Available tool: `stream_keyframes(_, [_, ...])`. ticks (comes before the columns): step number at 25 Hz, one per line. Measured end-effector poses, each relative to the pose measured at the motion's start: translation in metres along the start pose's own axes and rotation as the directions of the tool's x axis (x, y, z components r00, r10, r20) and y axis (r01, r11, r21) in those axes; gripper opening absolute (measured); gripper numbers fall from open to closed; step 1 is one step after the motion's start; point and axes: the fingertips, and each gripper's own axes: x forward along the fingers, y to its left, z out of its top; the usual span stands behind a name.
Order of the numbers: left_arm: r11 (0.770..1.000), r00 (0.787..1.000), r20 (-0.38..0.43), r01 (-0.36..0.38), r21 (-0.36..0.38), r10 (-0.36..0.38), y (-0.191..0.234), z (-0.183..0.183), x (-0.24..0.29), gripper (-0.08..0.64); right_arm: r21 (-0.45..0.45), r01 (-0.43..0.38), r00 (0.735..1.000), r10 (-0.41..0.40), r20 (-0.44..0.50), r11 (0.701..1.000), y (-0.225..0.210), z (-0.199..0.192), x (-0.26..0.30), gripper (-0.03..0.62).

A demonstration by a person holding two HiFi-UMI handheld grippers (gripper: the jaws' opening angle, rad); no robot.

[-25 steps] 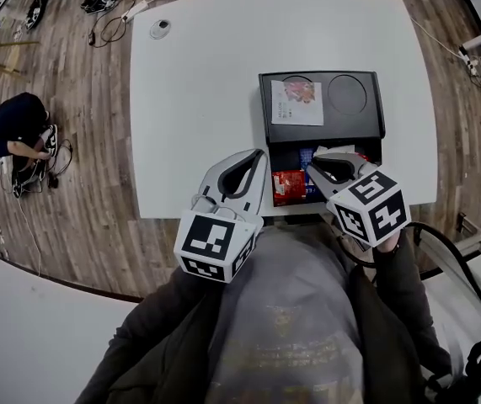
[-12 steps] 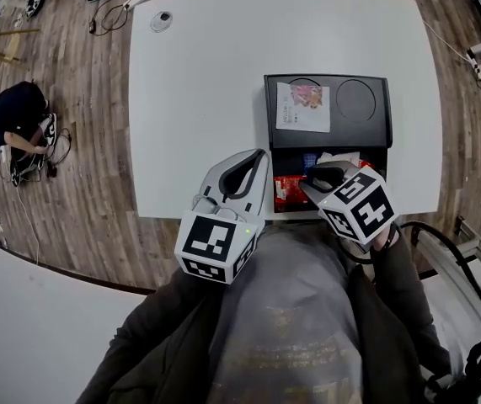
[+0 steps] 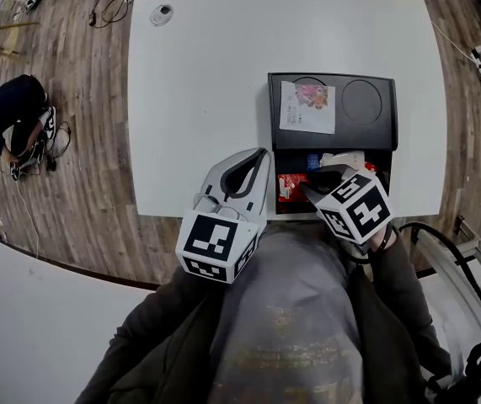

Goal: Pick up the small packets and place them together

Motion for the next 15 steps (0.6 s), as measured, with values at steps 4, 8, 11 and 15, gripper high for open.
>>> stream_keyframes(4, [1.000, 1.000, -0.003, -0.002, -0.004, 0.002, 0.001, 0.000, -0.002, 0.003, 0.010, 0.032, 0.999, -0.032, 0.015, 0.999, -0.006, 0.006, -0.007, 0.092])
stream_keyframes(8, [1.000, 1.000, -0.002, -0.010, -0.011, 0.010, 0.007, 0.000, -0.003, 0.003, -0.026, 0.080, 0.996, -0.079, 0.040, 0.996, -0.004, 0.017, -0.021, 0.092])
stream_keyframes(11, [1.000, 1.000, -0.001, -0.004, -0.015, 0.004, 0.008, 0.000, -0.002, 0.003, -0.007, 0.109, 0.994, -0.109, 0.030, 0.994, -0.012, 0.015, -0.020, 0.092])
stream_keyframes(15, [1.000, 1.000, -0.006, 0.006, -0.017, -0.006, 0.009, -0.002, 0.001, 0.003, 0.010, 0.139, 0.990, -0.139, -0.005, 0.990, -0.022, 0.007, -0.012, 0.092])
